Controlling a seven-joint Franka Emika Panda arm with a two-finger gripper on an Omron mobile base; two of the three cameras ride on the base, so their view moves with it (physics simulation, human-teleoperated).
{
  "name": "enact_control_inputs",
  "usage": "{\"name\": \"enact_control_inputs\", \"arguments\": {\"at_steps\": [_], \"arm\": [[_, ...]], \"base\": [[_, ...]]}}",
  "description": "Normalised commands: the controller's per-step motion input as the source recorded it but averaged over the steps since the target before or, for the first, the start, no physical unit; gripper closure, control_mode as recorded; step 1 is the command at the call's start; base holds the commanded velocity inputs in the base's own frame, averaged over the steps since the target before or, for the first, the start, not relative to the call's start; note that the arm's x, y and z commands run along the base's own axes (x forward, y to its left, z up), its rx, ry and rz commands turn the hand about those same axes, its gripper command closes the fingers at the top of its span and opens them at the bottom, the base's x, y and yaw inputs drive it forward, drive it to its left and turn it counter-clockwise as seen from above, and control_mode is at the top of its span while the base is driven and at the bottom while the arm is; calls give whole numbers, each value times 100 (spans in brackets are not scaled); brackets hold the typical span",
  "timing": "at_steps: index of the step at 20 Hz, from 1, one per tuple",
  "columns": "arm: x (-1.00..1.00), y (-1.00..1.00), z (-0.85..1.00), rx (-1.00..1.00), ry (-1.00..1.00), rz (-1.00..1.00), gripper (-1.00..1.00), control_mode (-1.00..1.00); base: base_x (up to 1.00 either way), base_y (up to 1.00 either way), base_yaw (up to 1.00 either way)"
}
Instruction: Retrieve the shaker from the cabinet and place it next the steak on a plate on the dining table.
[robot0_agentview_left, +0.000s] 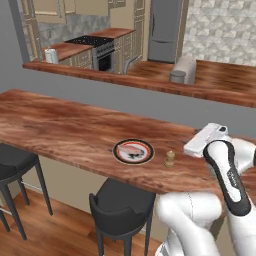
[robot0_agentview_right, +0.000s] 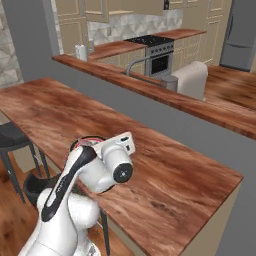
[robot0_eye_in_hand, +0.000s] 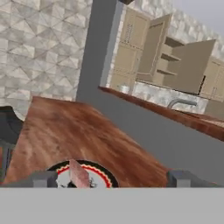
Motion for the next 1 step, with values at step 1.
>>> {"name": "enact_control_inputs", "arguments": {"at_steps": [1], "arm": [[-74,43,90,-23,2,15,-100,-100]], "base": [[0,0,0]]}}
